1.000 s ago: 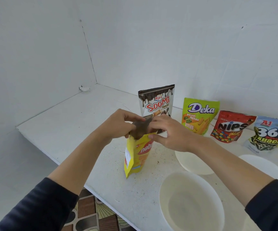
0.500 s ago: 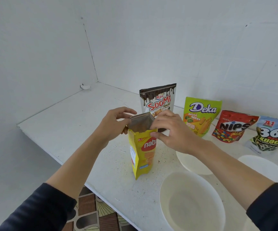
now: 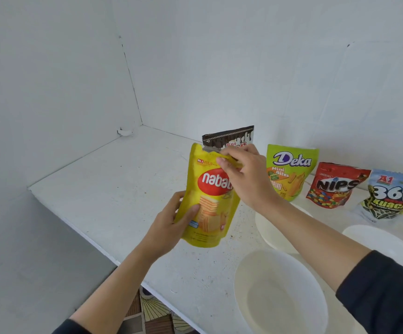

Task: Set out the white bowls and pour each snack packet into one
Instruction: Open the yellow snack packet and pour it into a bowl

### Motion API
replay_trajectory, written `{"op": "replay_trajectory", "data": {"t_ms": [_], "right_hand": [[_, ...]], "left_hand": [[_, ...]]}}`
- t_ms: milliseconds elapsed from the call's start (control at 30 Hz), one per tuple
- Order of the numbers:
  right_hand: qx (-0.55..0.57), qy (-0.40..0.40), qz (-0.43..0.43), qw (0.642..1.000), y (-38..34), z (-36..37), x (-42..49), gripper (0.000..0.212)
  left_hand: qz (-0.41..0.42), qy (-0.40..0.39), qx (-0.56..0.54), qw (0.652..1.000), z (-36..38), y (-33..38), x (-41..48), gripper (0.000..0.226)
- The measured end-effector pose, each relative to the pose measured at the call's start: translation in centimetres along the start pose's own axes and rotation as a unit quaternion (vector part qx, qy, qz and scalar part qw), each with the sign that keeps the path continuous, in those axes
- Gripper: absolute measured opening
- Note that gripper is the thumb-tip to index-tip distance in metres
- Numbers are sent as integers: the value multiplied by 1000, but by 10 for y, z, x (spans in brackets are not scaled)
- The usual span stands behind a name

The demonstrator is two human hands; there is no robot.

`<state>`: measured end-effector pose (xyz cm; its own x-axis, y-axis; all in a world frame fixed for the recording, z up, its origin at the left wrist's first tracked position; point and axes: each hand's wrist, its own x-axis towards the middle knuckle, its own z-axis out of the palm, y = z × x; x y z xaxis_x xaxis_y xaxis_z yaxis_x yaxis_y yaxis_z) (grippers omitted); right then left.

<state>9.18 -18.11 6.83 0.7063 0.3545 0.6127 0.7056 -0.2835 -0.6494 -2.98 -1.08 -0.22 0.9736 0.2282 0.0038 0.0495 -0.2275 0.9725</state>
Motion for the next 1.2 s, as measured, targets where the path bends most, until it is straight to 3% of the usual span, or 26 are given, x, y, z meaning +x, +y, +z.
{"op": "replay_trajectory", "data": {"t_ms": [267, 500, 633, 800, 1000, 1200], "right_hand": [[7, 81, 103, 991, 6, -18, 16, 29], [69, 106, 180, 976, 6, -33, 12, 27], [137, 108, 217, 960, 8, -41, 12, 11], [159, 74, 198, 964, 12, -48, 7, 16], [0, 17, 187, 982, 17, -56, 6, 24], [147, -84, 218, 961, 17, -62, 5, 21]], "left_hand": [[38, -8, -51, 998, -6, -2, 1, 50], [70, 67, -162, 982, 10, 9, 9, 27], [26, 36, -203, 978, 17, 20, 17, 21], [-55, -23, -263, 963, 13, 26, 30, 26], [-66, -80, -251, 962, 4, 25, 36, 31], [-79, -96, -256, 959, -4, 23, 34, 28]]}}
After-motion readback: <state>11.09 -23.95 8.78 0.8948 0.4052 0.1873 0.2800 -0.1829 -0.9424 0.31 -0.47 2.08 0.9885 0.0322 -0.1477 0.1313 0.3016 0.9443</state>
